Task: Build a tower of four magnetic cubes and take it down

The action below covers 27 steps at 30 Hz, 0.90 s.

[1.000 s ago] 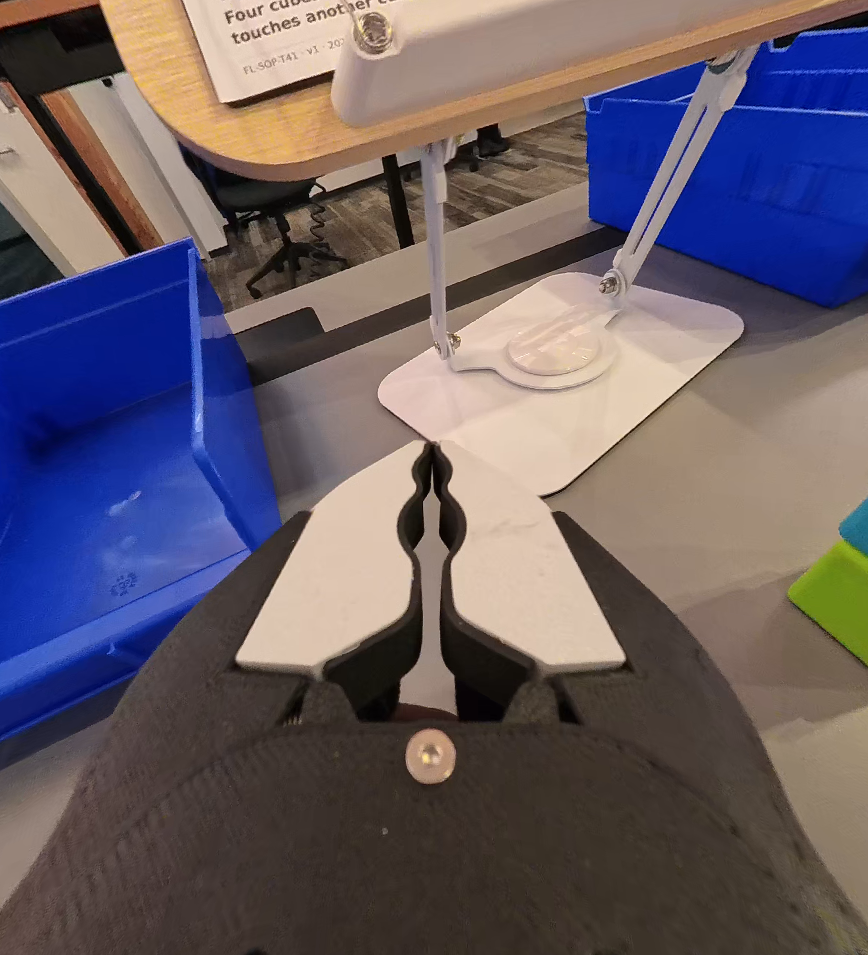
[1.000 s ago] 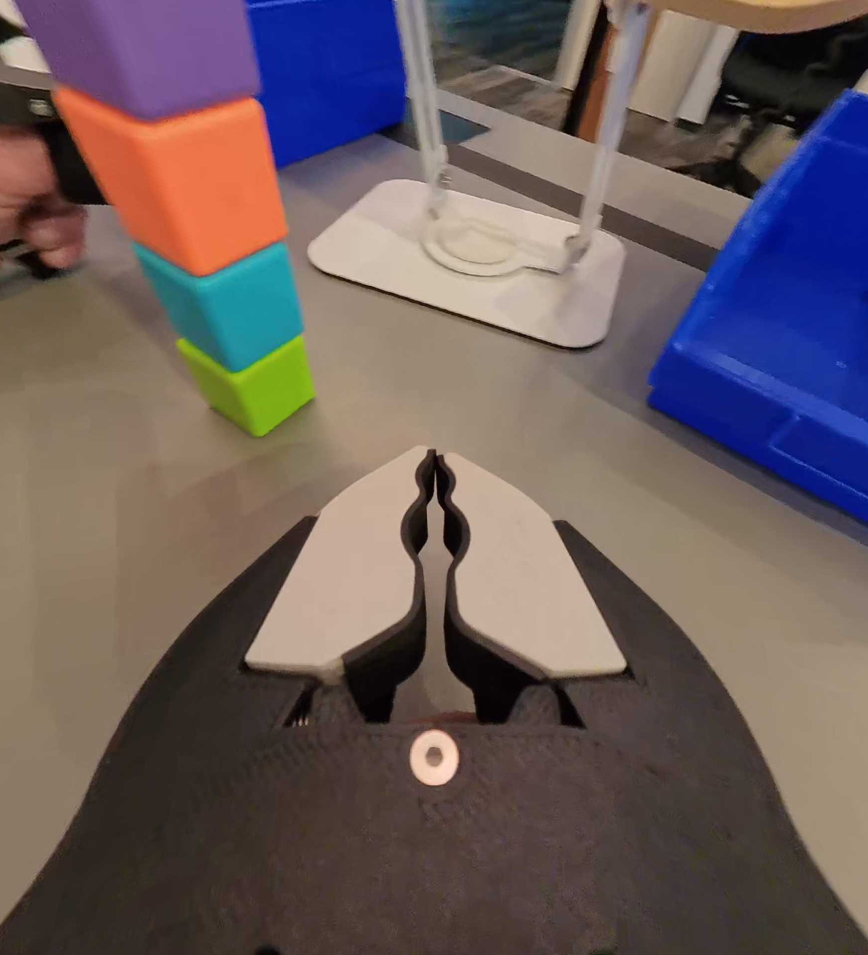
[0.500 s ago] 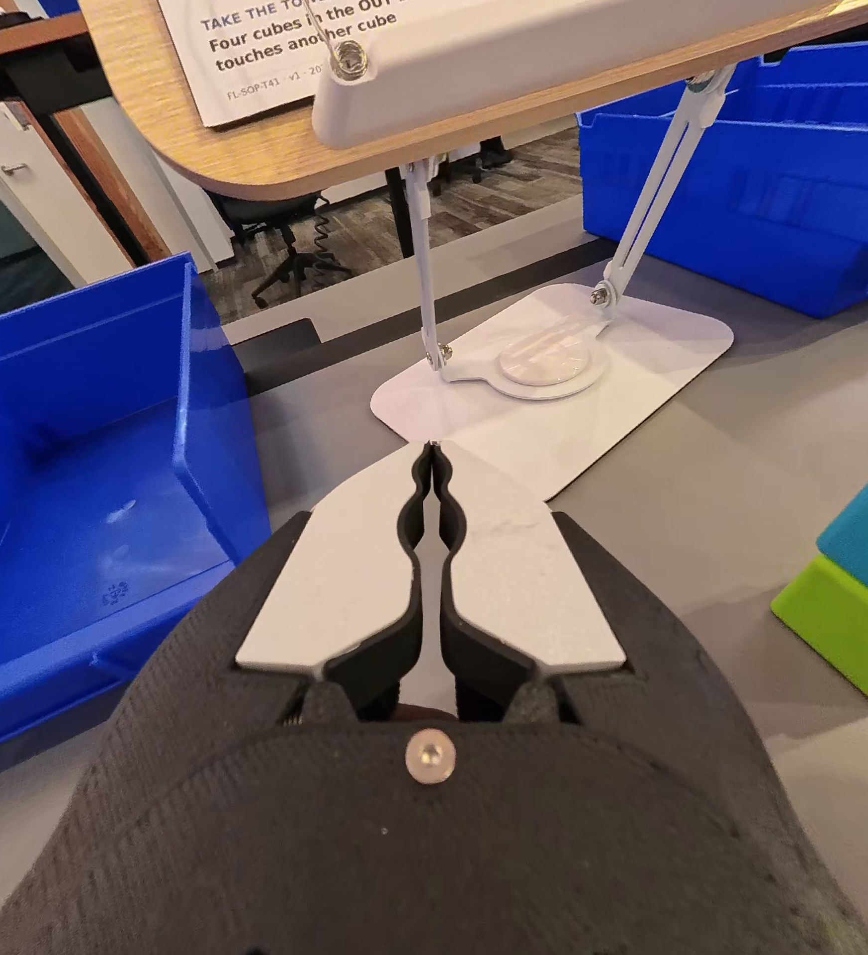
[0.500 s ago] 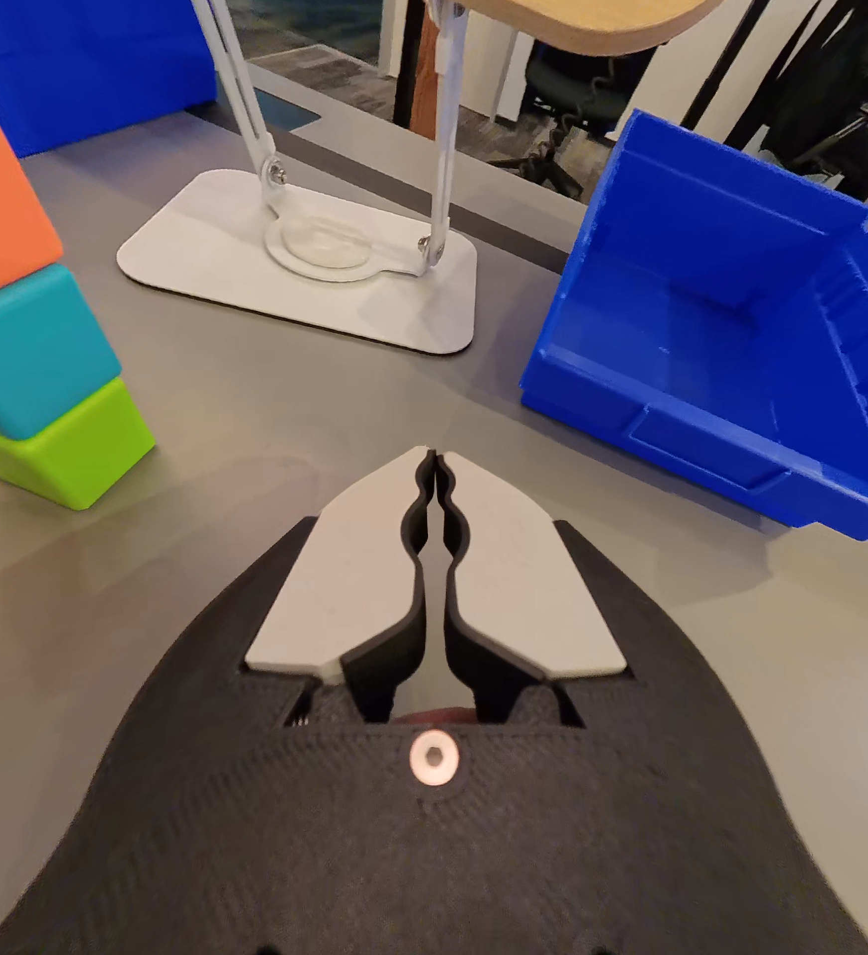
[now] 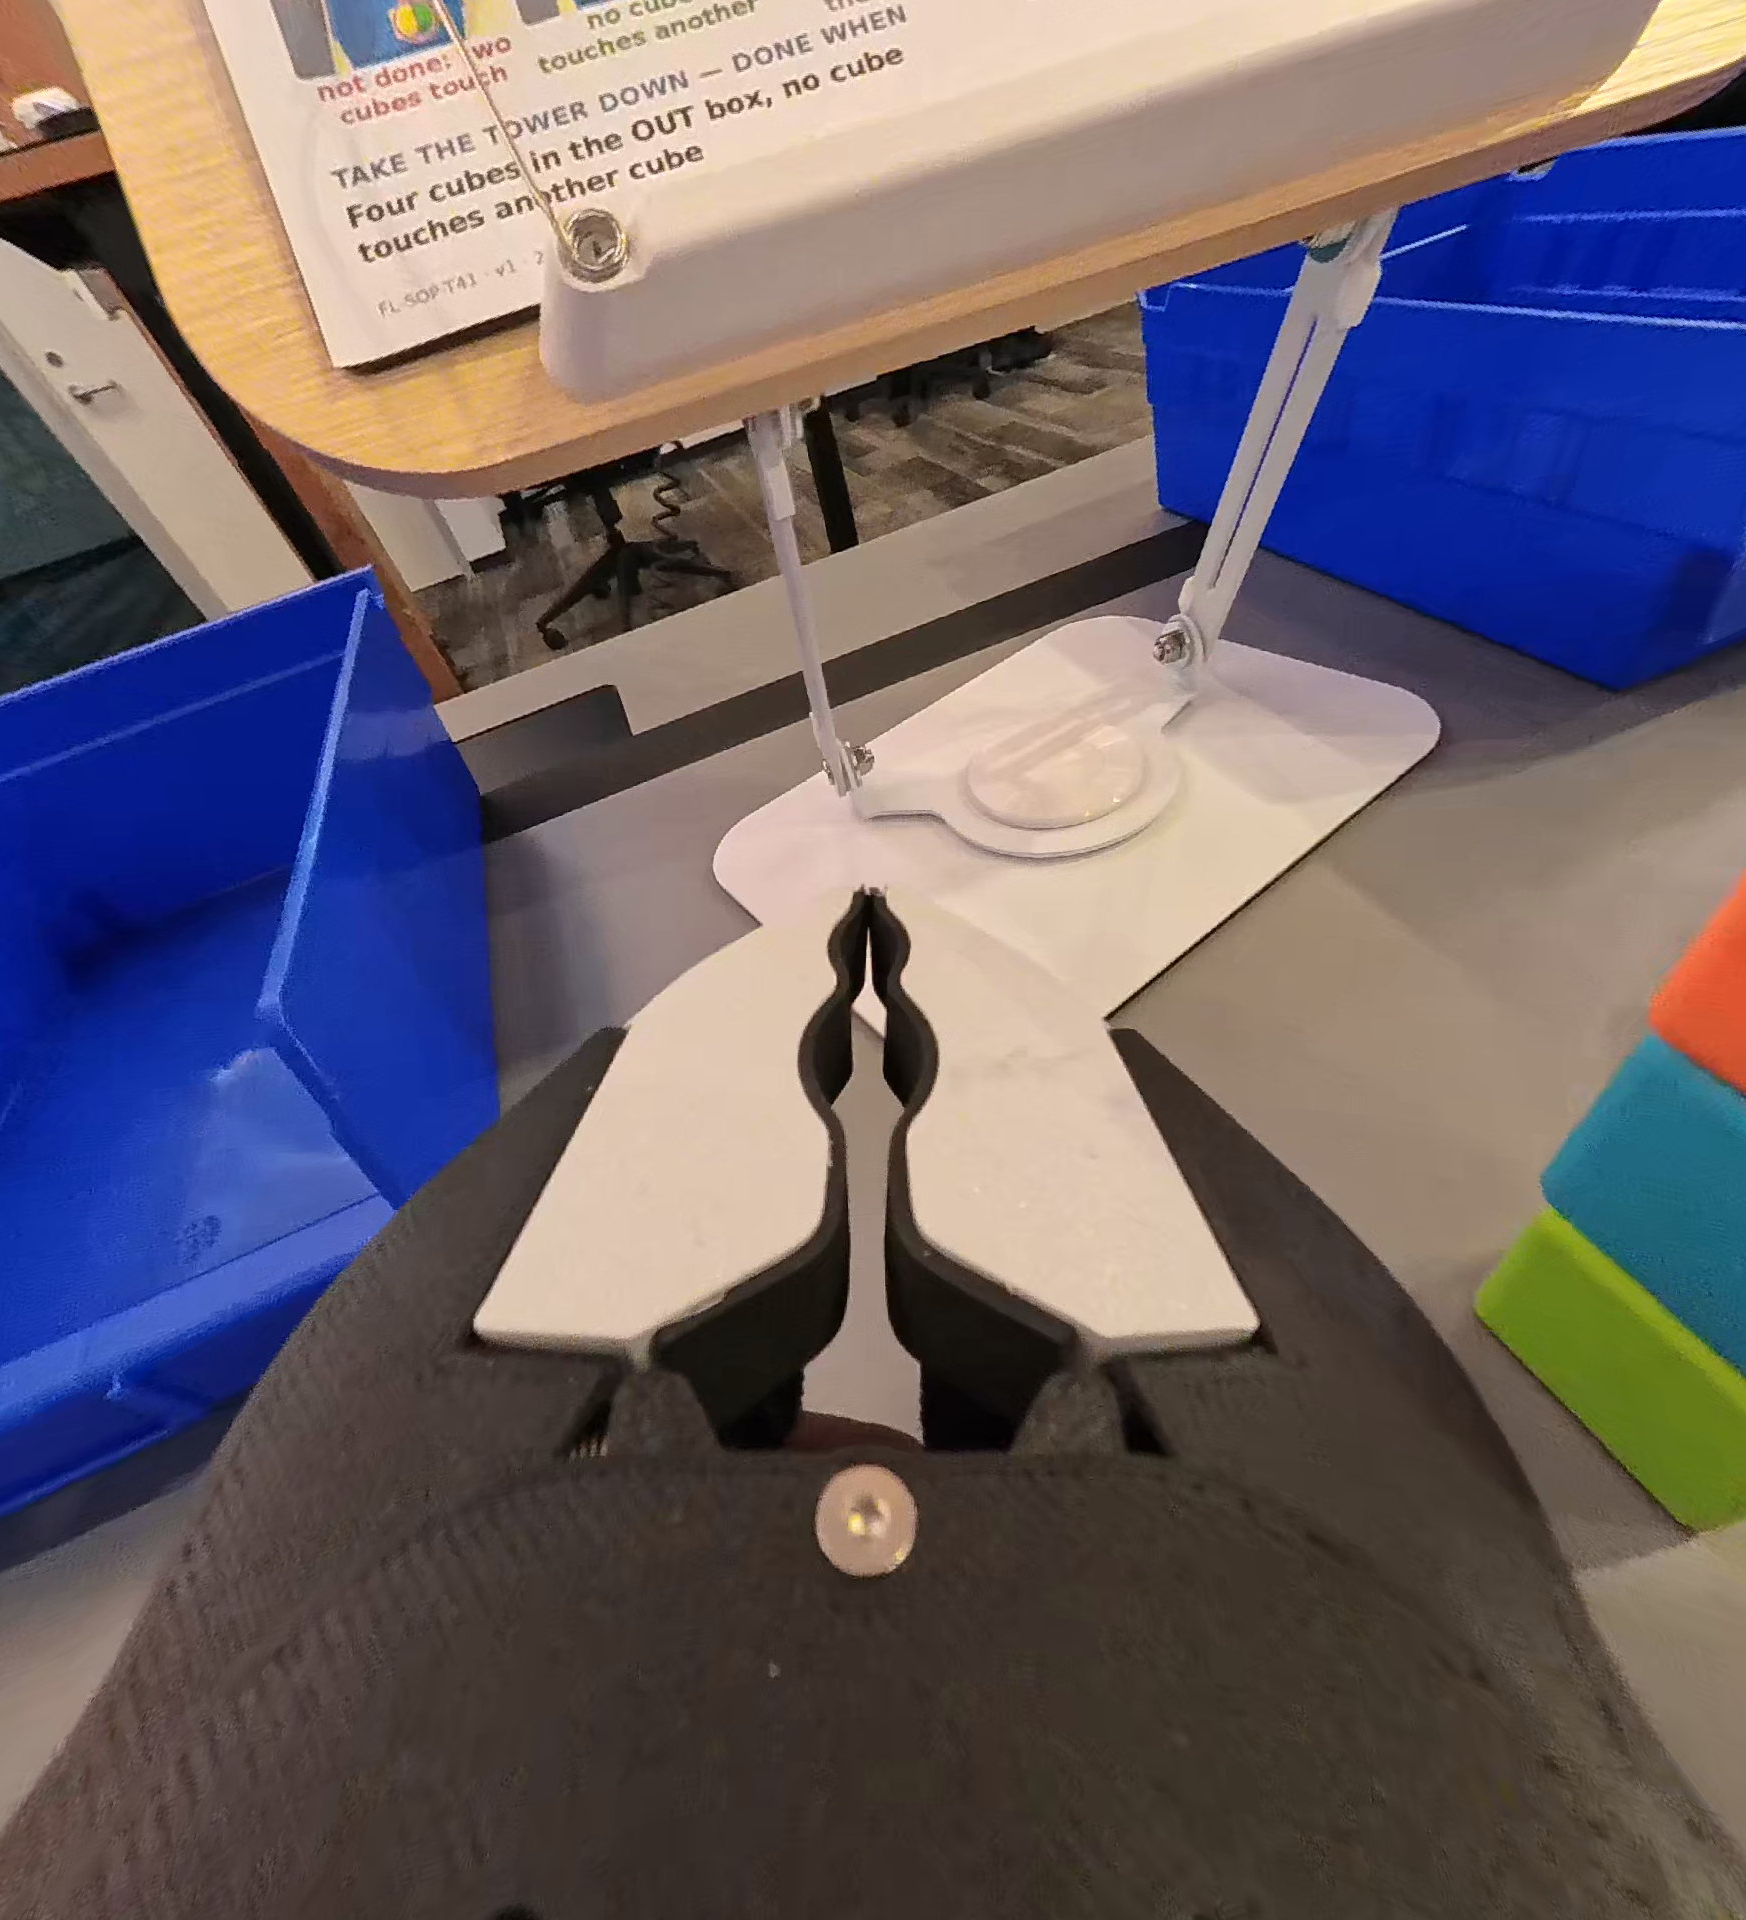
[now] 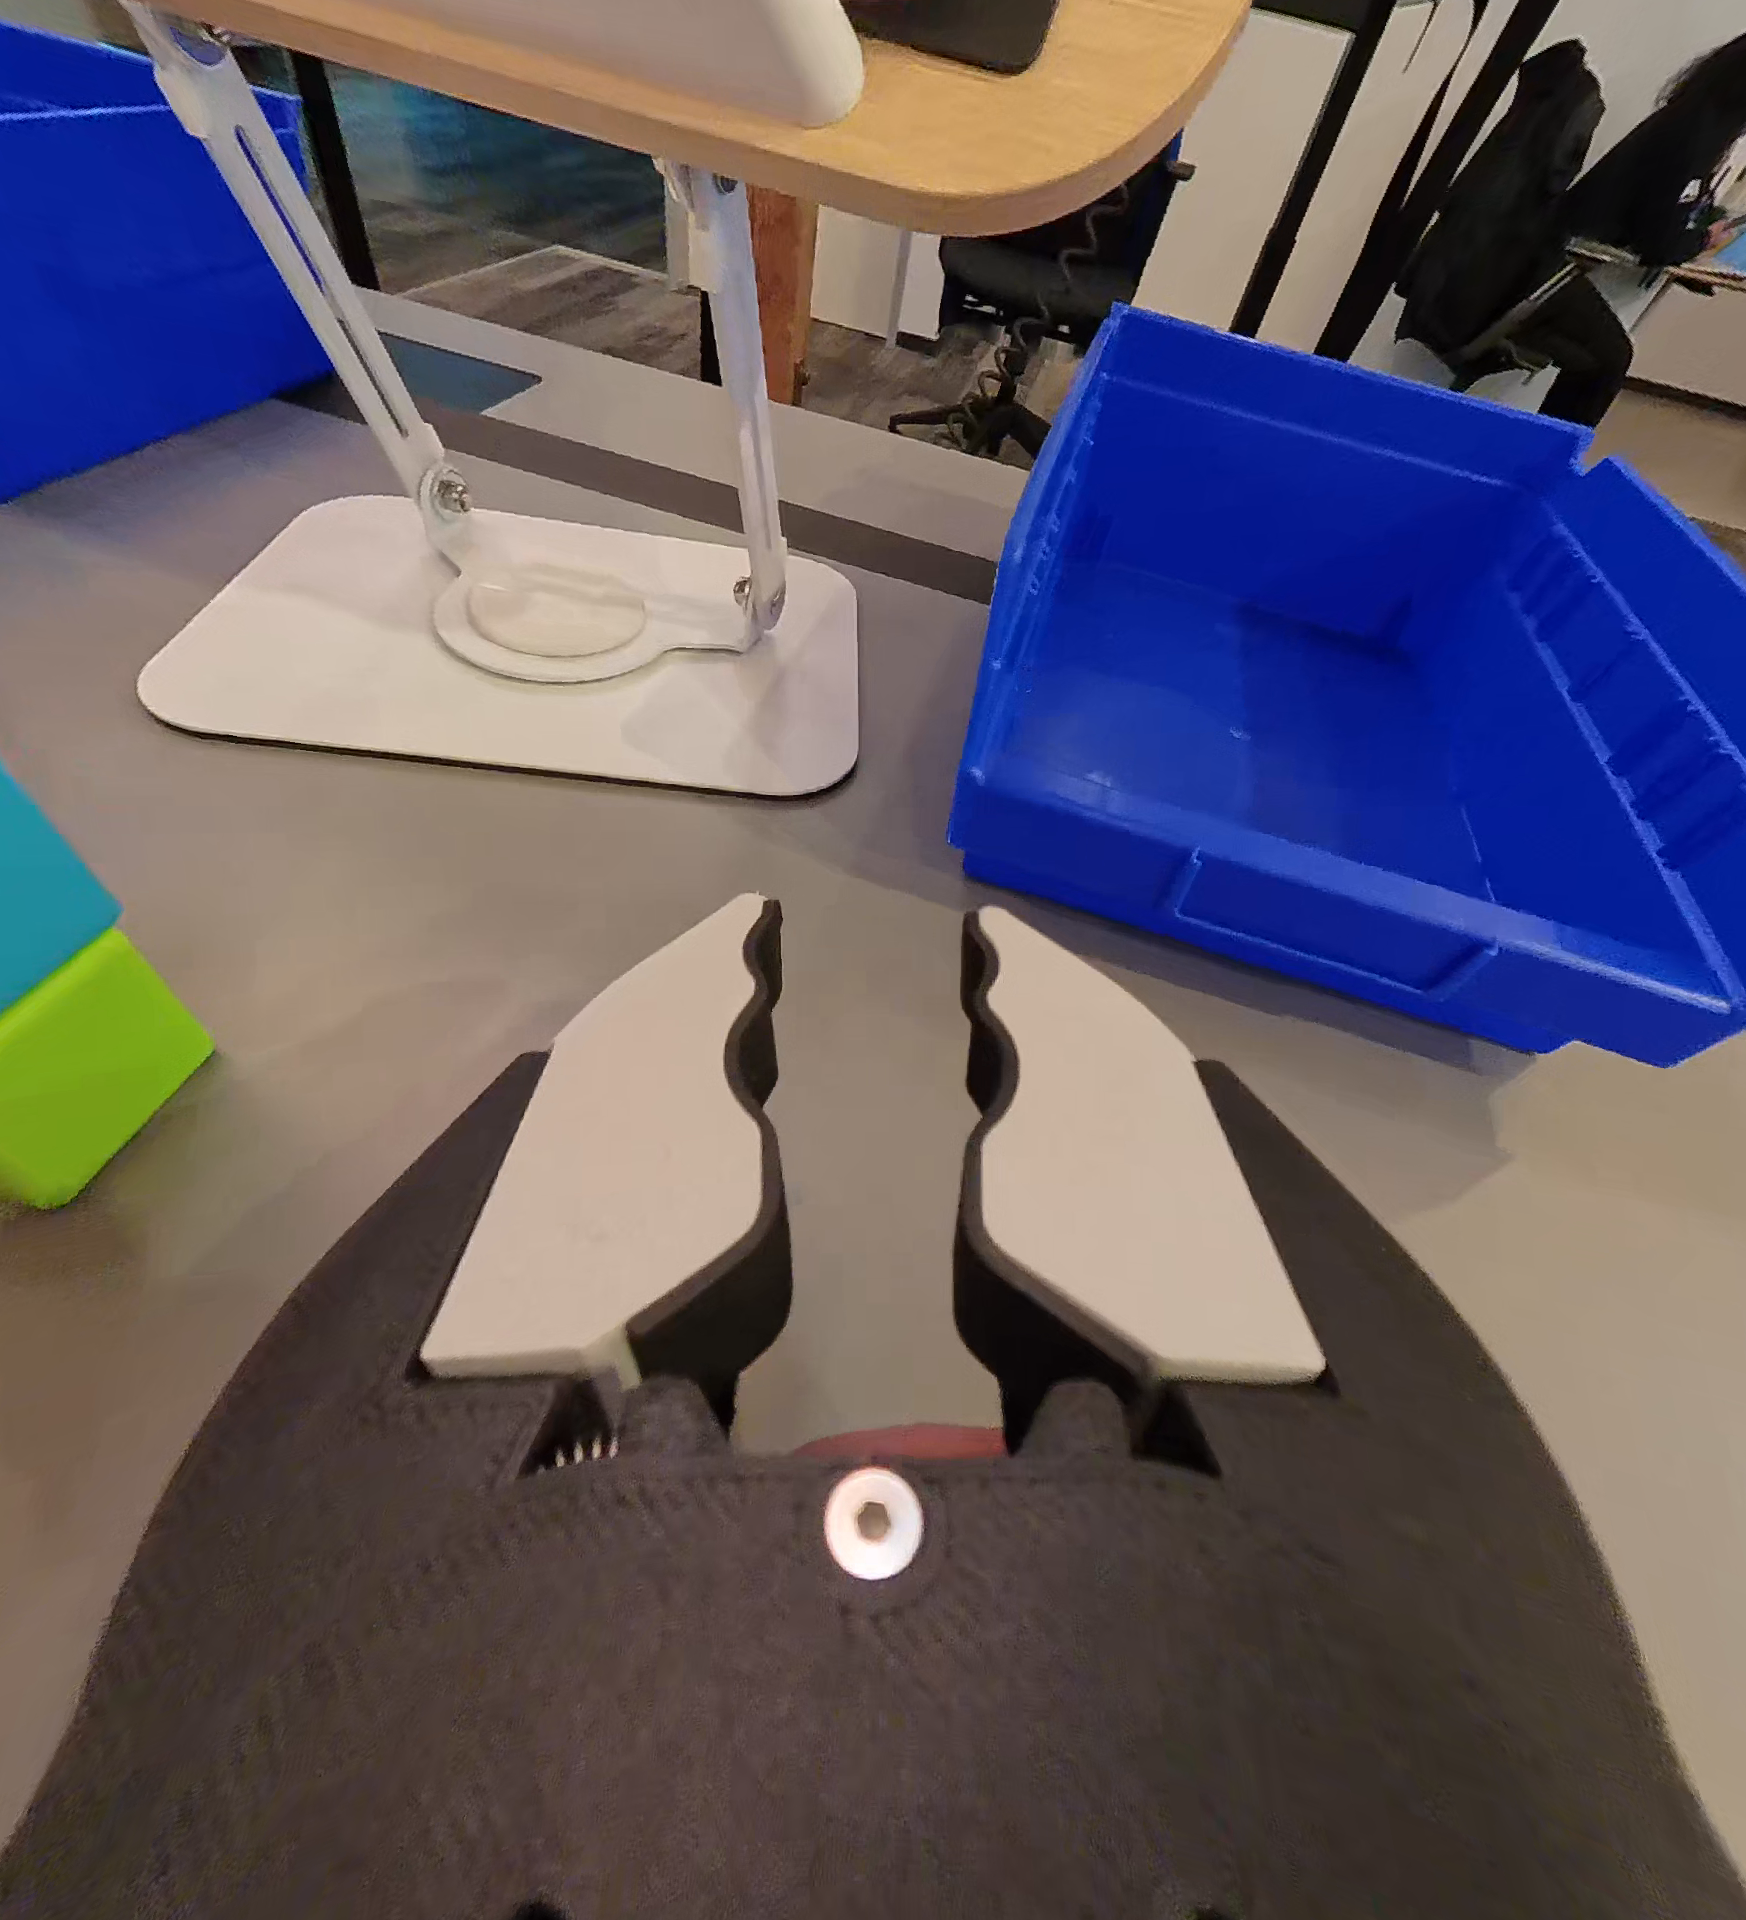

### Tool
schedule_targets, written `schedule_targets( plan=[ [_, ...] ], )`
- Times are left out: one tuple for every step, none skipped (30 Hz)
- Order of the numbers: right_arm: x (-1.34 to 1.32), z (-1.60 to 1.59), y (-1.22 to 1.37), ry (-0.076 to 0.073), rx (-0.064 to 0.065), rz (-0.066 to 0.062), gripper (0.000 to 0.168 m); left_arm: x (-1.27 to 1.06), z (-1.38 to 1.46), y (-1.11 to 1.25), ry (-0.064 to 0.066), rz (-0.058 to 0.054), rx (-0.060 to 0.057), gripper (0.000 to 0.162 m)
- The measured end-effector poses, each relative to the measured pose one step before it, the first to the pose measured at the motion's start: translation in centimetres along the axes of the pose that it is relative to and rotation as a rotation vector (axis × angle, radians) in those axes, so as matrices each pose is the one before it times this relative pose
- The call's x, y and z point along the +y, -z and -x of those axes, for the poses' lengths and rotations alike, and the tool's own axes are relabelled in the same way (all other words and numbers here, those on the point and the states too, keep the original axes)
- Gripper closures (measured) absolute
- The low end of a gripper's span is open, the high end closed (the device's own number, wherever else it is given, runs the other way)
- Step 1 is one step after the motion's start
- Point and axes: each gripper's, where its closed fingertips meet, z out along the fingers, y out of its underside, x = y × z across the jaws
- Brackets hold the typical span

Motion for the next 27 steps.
schedule_targets(
  plan=[
    [-0.062, -0.028, -0.205, 0.0023, 0.0064, 0.0003, 0.134, -0.003, 0.005, -0.052, 0.0002, 0.0018, -0.0047, 0.162],
    [-0.029, 0.038, -0.227, 0.0042, 0.0021, 0.0034, 0.131, -0.038, -0.034, -0.029, 0.0037, -0.0006, -0.0006, 0.162],
    [0.017, 0.092, -0.233, 0.0065, -0.0009, 0.0056, 0.13, -0.083, -0.055, -0.014, 0.0055, -0.0028, 0.0031, 0.162],
    [-0.038, 0.063, -0.189, 0.0028, -0.0016, 0.0021, 0.129, -0.083, -0.08, -0.028, 0.0024, -0.0029, 0.0045, 0.162],
    [-0.079, 0.013, -0.17, -0.0061, -0.0028, -0.0014, 0.128, -0.056, -0.054, -0.025, -0.0011, -0.002, 0.0023, 0.162],
    [-0.07, 0.01, -0.196, -0.0091, -0.0067, -0.001, 0.128, 0.004, -0.079, -0.018, -0.0046, -0.0006, 0.0027, 0.162],
    [0.006, -0.001, -0.273, -0.004, -0.0071, 0.0059, 0.128, 0.022, -0.02, -0.031, -0.0036, 0.0, -0.0012, 0.162],
    [0.059, -0.014, -0.306, -0.0014, -0.0051, 0.0097, 0.128, 0.004, -0.03, -0.025, -0.0017, -0.0007, 0.0018, 0.161],
    [0.0, 0.0, -0.263, -0.004, -0.0065, 0.0058, 0.127, 0.041, -0.017, -0.032, 0.0006, 0.0005, 0.0013, 0.16],
    [-0.07, 0.079, -0.189, -0.0048, -0.0106, -0.0007, 0.127, 0.032, 0.011, -0.032, 0.0012, -0.0001, 0.0013, 0.159],
    [-0.045, 0.178, -0.162, -0.0009, -0.0154, 0.0007, 0.127, 0.056, 0.053, -0.047, 0.0038, 0.0009, -0.0012, 0.159],
    [0.115, 0.148, -0.202, -0.0004, -0.0121, 0.0126, 0.124, 0.08, 0.014, -0.053, 0.0047, 0.004, 0.0018, 0.159],
    [0.118, 0.022, -0.187, -0.0027, -0.0049, 0.0121, 0.118, 0.069, 0.004, -0.049, 0.0042, 0.0023, 0.0021, 0.159],
    [-0.032, 0.094, -0.114, -0.0017, -0.0087, 0.0007, 0.116, 0.024, -0.028, -0.023, 0.0016, -0.0004, 0.0021, 0.159],
    [-0.056, 0.155, -0.107, 0.0009, -0.0121, -0.0015, 0.114, -0.026, -0.023, 0.003, -0.0001, -0.003, 0.0007, 0.159],
    [-0.039, 0.166, -0.128, 0.0044, -0.0101, 0.0007, 0.111, -0.054, -0.049, 0.007, -0.0012, -0.0034, 0.002, 0.159],
    [-0.02, 0.255, -0.13, 0.0108, -0.0134, 0.0017, 0.11, -0.067, -0.053, 0.005, -0.0026, -0.0043, 0.002, 0.156],
    [0.008, 0.288, -0.095, 0.0153, -0.0131, 0.003, 0.11, -0.024, 0.032, 0.016, -0.0026, -0.0018, -0.0037, 0.154],
    [-0.027, 0.233, -0.041, 0.0157, -0.0072, -0.0008, 0.11, 0.0, 0.056, 0.009, -0.0019, -0.0001, -0.0036, 0.153],
    [-0.087, 0.172, 0.04, 0.0137, -0.0034, -0.0067, 0.11, -0.025, 0.049, 0.021, 0.0018, -0.0015, -0.0014, 0.152],
    [-0.117, 0.146, 0.096, 0.01, -0.0038, -0.0102, 0.11, -0.038, 0.031, 0.02, 0.0044, -0.0023, 0.0012, 0.151],
    [-0.123, 0.086, 0.116, 0.0041, -0.0035, -0.0108, 0.11, 0.012, 0.042, 0.01, 0.0043, 0.0014, -0.0002, 0.149],
    [-0.129, -0.006, 0.124, -0.0033, -0.0027, -0.0116, 0.11, 0.061, -0.008, -0.029, 0.0023, 0.0035, 0.0017, 0.147],
    [-0.126, -0.042, 0.12, -0.0095, -0.0052, -0.0106, 0.111, 0.058, -0.052, -0.042, 0.0011, 0.0021, 0.0037, 0.146],
    [-0.077, -0.027, 0.078, -0.0124, -0.0093, -0.0071, 0.111, 0.09, -0.071, -0.068, 0.0013, 0.003, 0.004, 0.145],
    [-0.048, -0.033, 0.056, -0.0119, -0.0086, -0.0042, 0.11, 0.115, -0.037, -0.071, 0.0019, 0.006, 0.0022, 0.144],
    [-0.052, -0.019, 0.034, -0.0079, -0.0061, -0.0037, 0.11, 0.029, -0.002, -0.028, 0.0001, 0.0029, 0.001, 0.142]
  ],
)
